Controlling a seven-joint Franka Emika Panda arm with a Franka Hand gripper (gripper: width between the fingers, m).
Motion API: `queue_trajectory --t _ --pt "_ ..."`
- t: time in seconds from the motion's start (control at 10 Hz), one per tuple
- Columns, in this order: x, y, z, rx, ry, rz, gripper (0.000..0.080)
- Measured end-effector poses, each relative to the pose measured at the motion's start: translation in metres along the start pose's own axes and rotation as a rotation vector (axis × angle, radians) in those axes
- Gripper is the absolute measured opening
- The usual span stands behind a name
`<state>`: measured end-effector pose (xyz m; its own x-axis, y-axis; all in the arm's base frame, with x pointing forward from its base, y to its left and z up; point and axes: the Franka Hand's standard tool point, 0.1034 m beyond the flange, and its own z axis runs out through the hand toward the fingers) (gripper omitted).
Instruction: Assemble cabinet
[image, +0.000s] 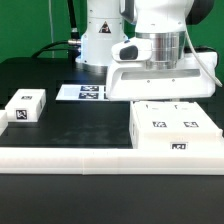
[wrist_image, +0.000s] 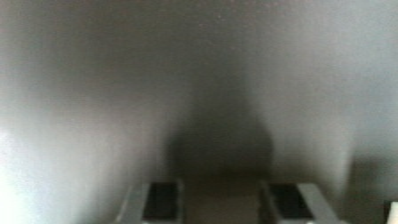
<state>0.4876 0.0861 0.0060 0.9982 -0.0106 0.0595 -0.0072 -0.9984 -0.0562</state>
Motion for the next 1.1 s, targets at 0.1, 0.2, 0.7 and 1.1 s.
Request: queue_trajectory --t 0.1,0.2,0.7,1.1 --pt "0.0 0.0 0.0 0.001 0.0 0.003 0.0191" --pt "0.0 0.0 0.0 0.001 -0.001 0.004 0.0191" --pt "-0.002 0.003 -0.003 -0.001 -0.018 -0.006 0.0185" --pt "-0.001 0.0 -0.032 -0.002 -0.061 -0.009 0.0182"
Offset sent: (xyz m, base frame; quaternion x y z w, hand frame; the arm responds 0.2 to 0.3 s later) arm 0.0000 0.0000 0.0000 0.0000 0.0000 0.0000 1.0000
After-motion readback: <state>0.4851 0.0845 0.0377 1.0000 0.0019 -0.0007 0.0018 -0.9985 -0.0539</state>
